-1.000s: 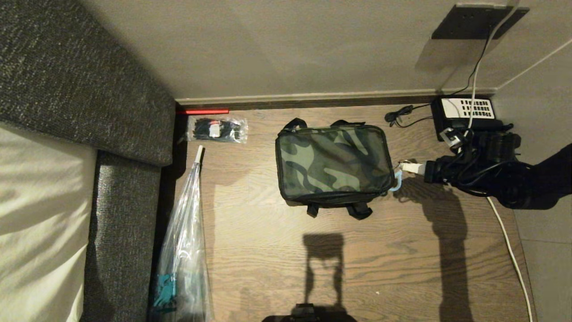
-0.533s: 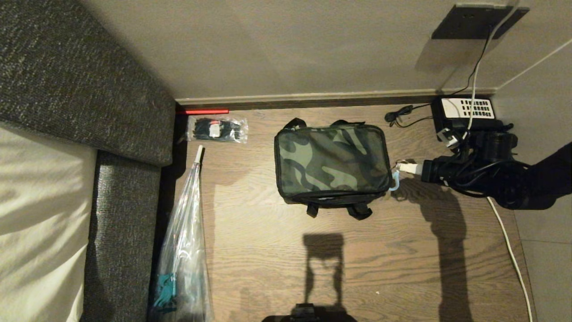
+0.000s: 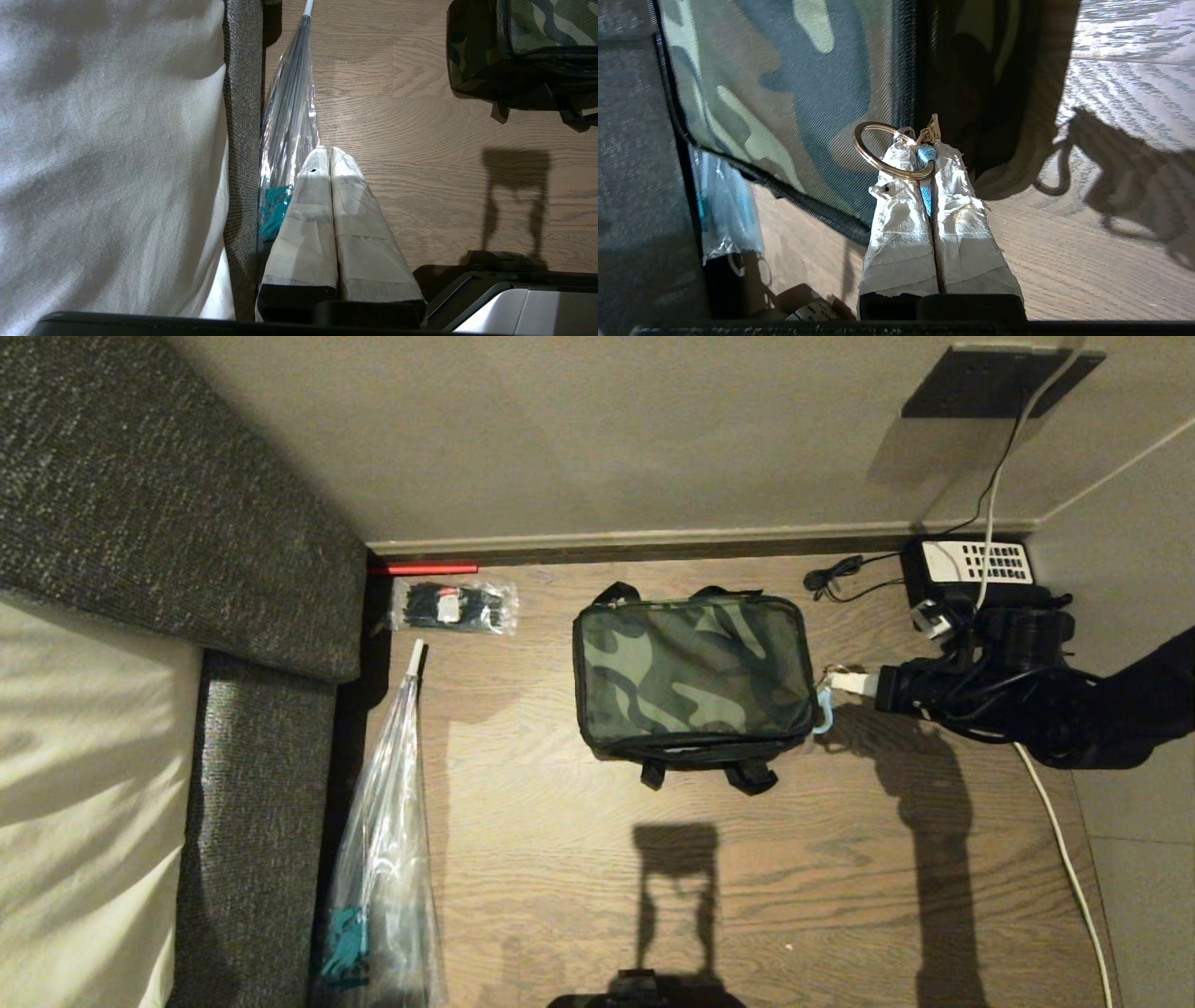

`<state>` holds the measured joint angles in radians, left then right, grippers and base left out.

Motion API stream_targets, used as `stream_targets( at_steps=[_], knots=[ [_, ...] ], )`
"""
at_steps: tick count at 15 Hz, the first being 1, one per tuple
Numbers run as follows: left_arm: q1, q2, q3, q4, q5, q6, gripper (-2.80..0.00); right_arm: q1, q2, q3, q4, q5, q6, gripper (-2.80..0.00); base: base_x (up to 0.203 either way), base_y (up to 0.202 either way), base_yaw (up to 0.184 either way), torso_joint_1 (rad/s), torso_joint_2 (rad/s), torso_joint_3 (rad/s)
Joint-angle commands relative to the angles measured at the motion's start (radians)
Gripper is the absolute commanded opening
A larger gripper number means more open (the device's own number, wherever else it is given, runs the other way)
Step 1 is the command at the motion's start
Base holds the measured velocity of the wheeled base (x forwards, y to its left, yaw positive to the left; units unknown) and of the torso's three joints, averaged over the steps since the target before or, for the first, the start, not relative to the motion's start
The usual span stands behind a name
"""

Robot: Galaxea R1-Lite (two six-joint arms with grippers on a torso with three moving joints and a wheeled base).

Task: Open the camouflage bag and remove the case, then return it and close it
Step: Open the top of the storage box

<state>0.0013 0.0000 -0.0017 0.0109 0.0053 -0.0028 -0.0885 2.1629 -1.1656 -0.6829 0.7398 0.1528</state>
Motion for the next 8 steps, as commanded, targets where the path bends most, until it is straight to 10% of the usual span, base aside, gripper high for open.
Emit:
stream_targets(
  at_steps=[1, 8],
  knots=[
    [0.0, -0.002, 0.0, 0.0, 0.001, 0.0, -2.8, 0.001, 0.021, -0.032, 0.015, -0.014, 0.002, -2.8, 0.0, 0.0, 0.0, 0.0, 0.0, 0.0],
    [0.0, -0.002, 0.0, 0.0, 0.001, 0.0, -2.8, 0.001, 0.042, -0.129, 0.101, -0.017, 0.025, -2.8, 0.0, 0.0, 0.0, 0.0, 0.0, 0.0]
  ],
)
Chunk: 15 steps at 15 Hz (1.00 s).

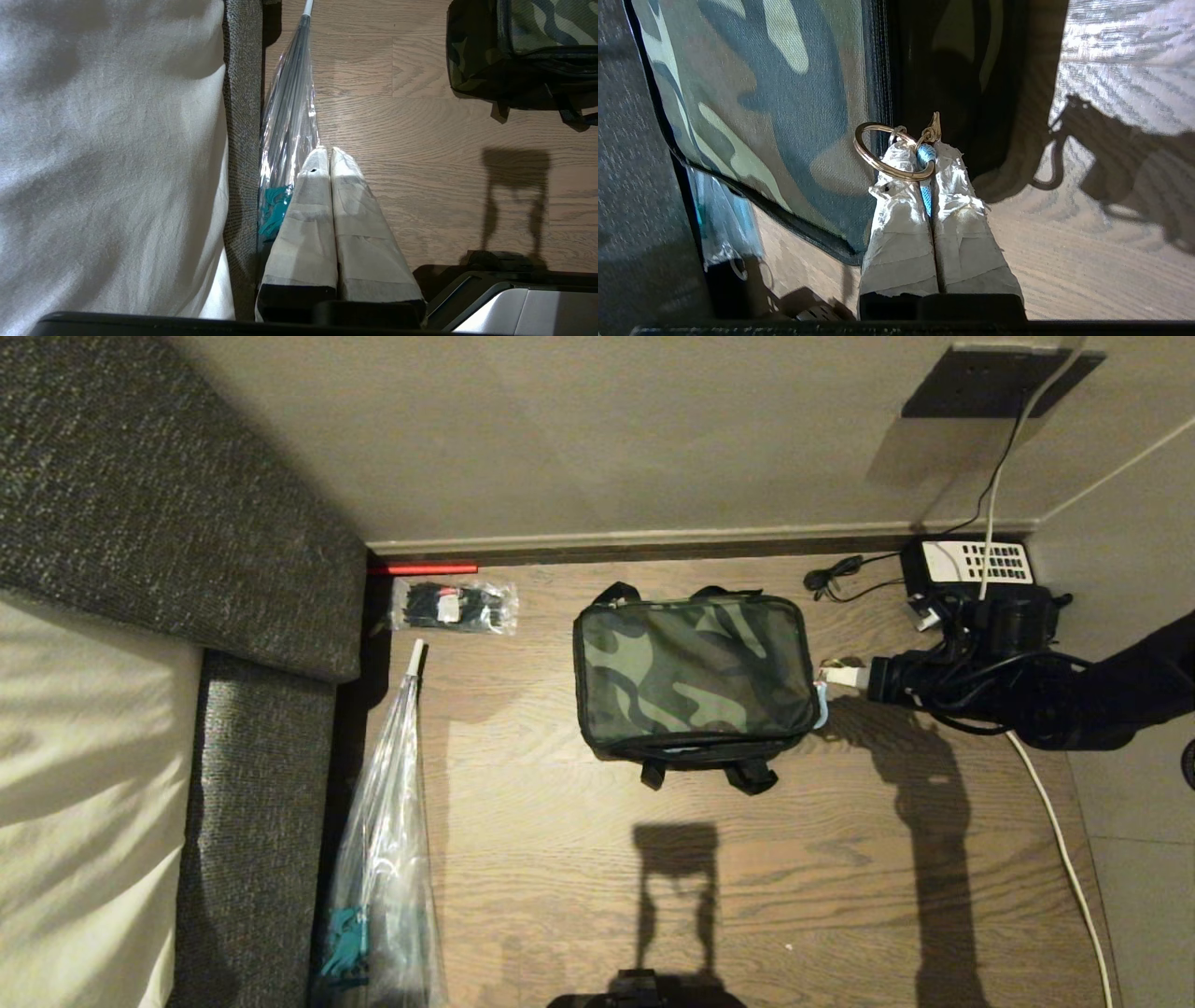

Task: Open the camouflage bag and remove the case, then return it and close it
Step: Open the top of the storage box

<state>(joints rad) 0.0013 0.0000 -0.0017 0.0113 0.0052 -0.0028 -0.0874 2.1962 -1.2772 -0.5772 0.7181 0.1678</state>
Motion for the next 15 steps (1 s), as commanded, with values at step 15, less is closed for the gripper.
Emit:
stream_targets(
  at_steps=[15],
  knots=[
    [0.0, -0.002, 0.0, -0.001, -0.001, 0.0, -2.8, 0.014, 0.042, -0.194, 0.113, -0.035, 0.113, -2.8, 0.0, 0.0, 0.0, 0.0, 0.0, 0.0]
  ],
)
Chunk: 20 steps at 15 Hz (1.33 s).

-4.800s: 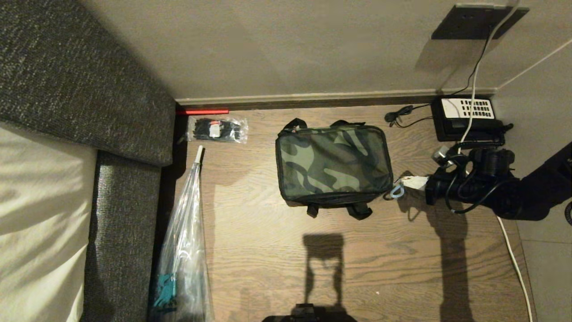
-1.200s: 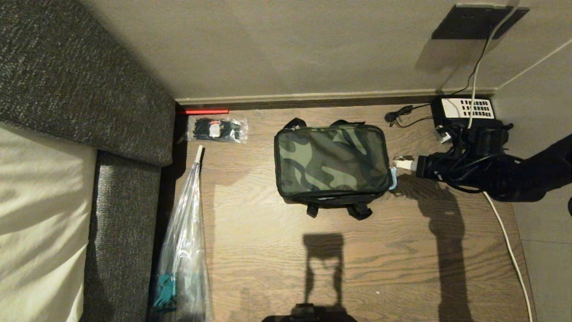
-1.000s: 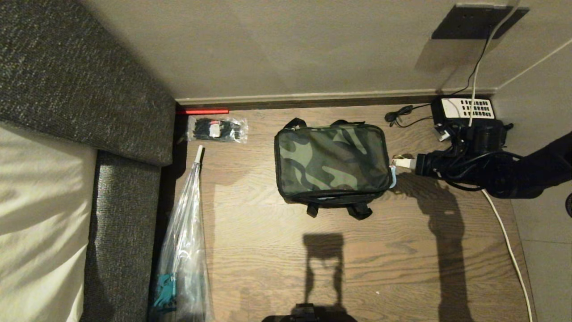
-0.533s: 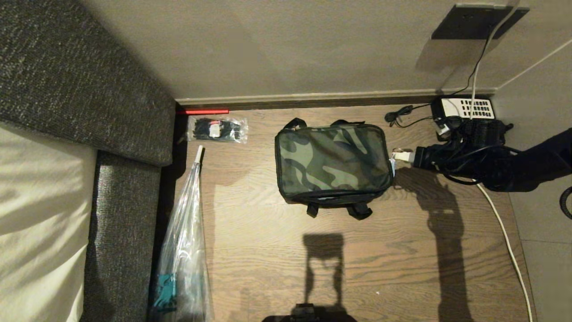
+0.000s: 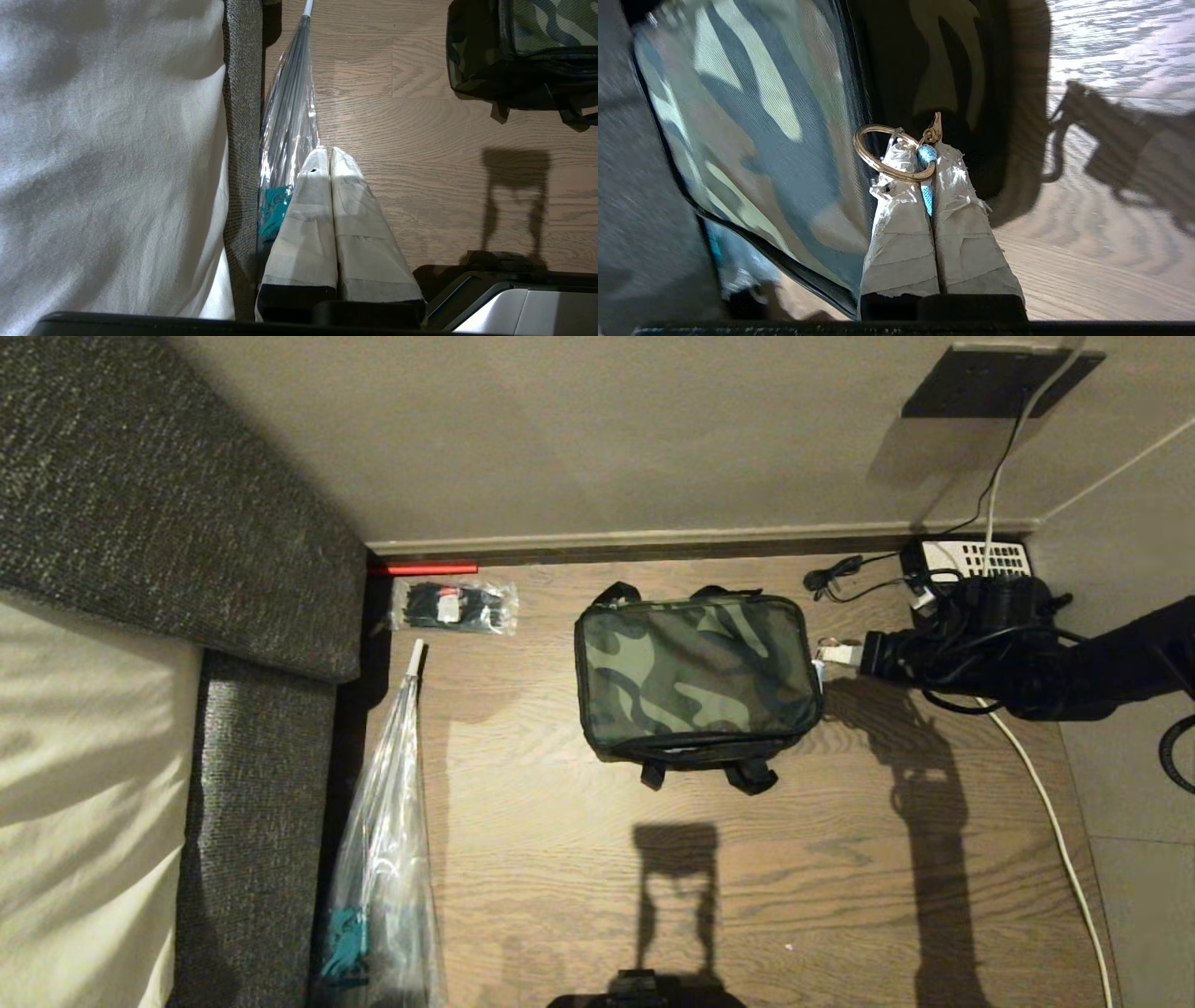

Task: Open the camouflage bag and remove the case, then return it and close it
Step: Open the top of the storage box

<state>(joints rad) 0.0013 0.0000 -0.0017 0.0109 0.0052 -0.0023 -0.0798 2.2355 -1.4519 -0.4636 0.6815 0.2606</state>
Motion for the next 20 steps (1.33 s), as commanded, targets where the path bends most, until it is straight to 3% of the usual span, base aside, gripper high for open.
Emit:
stream_targets(
  at_steps=[1, 17, 20],
  knots=[
    [0.0, -0.002, 0.0, 0.0, 0.001, -0.001, -2.8, 0.009, 0.003, -0.03, 0.0, -0.006, 0.033, -2.8, 0.0, 0.0, 0.0, 0.0, 0.0, 0.0],
    [0.0, -0.002, 0.0, 0.0, 0.001, -0.001, -2.8, 0.036, 0.074, -0.257, 0.111, -0.067, 0.114, -2.8, 0.0, 0.0, 0.0, 0.0, 0.0, 0.0],
    [0.0, -0.002, 0.0, 0.0, -0.001, -0.001, -2.8, 0.037, 0.083, -0.318, 0.15, -0.068, 0.174, -2.8, 0.0, 0.0, 0.0, 0.0, 0.0, 0.0]
  ],
)
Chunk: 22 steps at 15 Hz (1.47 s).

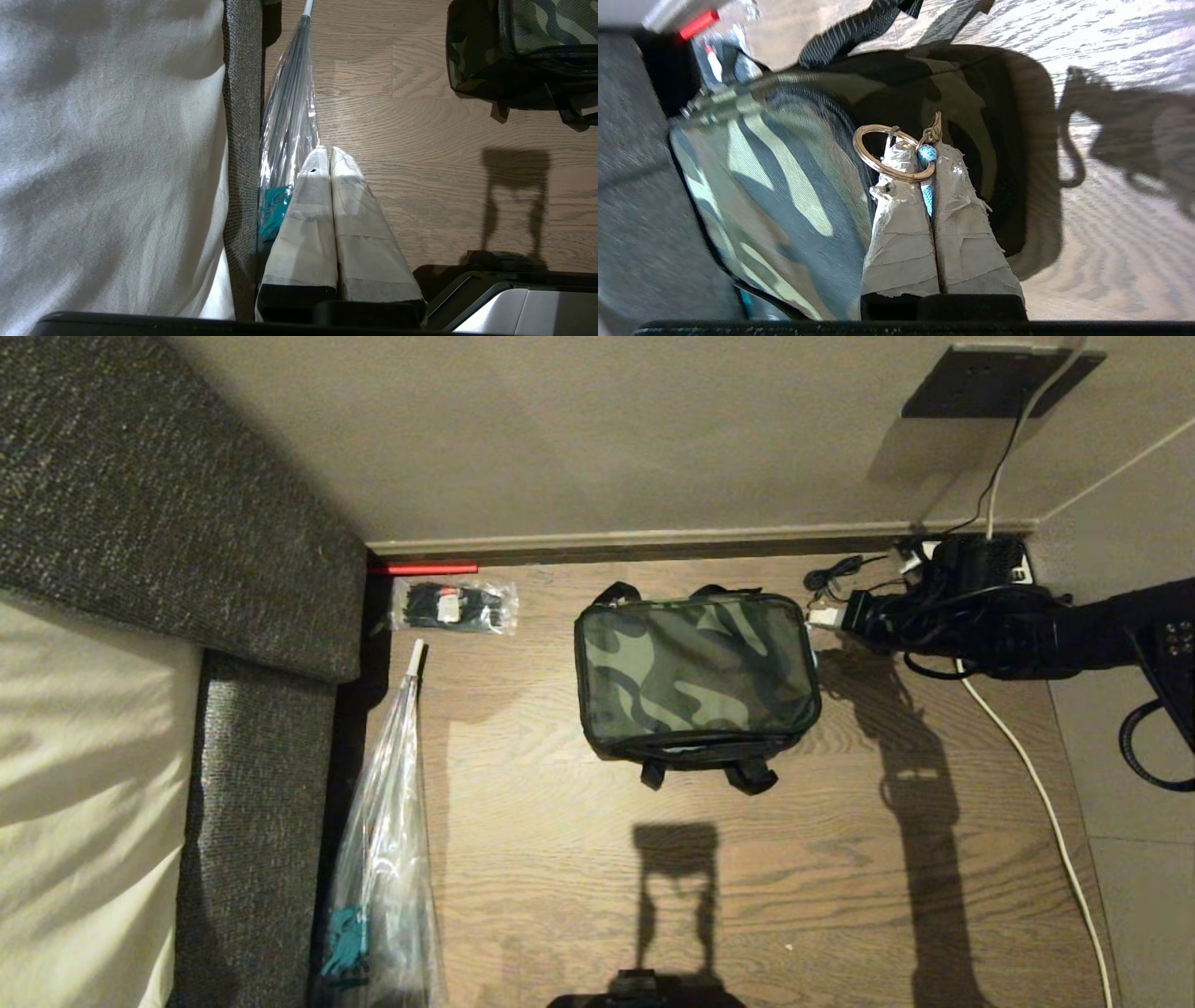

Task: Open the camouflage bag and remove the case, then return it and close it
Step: Open the top of the storage box

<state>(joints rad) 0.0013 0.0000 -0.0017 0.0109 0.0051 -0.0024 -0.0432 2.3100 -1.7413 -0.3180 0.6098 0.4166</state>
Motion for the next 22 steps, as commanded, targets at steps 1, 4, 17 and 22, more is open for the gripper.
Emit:
stream_targets(
  at_steps=[1, 4, 17, 22],
  knots=[
    [0.0, -0.002, 0.0, 0.0, 0.001, -0.001, -2.8, 0.003, 0.015, -0.047, 0.013, 0.002, 0.031, -2.8, 0.0, 0.0, 0.0, 0.0, 0.0, 0.0],
    [0.0, -0.002, 0.0, 0.0, 0.001, -0.001, -2.8, 0.009, 0.033, -0.082, 0.026, -0.018, 0.041, -2.8, 0.0, 0.0, 0.0, 0.0, 0.0, 0.0],
    [0.0, -0.002, 0.0, 0.0, 0.001, -0.001, -2.8, 0.033, 0.055, -0.179, 0.08, -0.025, 0.096, -2.8, 0.0, 0.0, 0.0, 0.0, 0.0, 0.0],
    [0.0, -0.002, 0.0, 0.0, 0.001, -0.001, -2.8, 0.06, 0.117, -0.169, -0.036, -0.218, 0.03, -2.8, 0.0, 0.0, 0.0, 0.0, 0.0, 0.0]
  ],
)
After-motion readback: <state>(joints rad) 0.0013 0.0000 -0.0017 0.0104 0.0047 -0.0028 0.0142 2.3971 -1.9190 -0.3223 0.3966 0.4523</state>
